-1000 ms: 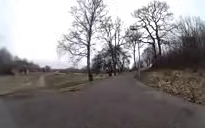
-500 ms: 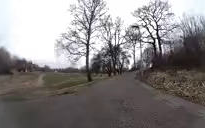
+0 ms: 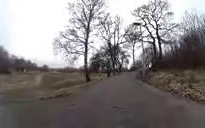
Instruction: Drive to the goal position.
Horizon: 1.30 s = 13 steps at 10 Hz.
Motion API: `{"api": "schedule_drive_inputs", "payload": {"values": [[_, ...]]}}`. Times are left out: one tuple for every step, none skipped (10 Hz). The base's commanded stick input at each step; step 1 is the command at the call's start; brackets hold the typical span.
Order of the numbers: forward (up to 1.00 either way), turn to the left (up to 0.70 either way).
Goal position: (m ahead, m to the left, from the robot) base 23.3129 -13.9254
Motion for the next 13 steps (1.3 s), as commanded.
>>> {"api": "schedule_drive_inputs", "payload": {"values": [[1.0, 0.0], [1.0, 0.0], [1.0, 0.0], [1.0, 0.0], [1.0, 0.0], [1.0, 0.0], [1.0, 0.0], [1.0, 0.0], [1.0, 0.0], [1.0, 0.0], [1.0, 0.0], [1.0, -0.36], [1.0, -0.4]]}}
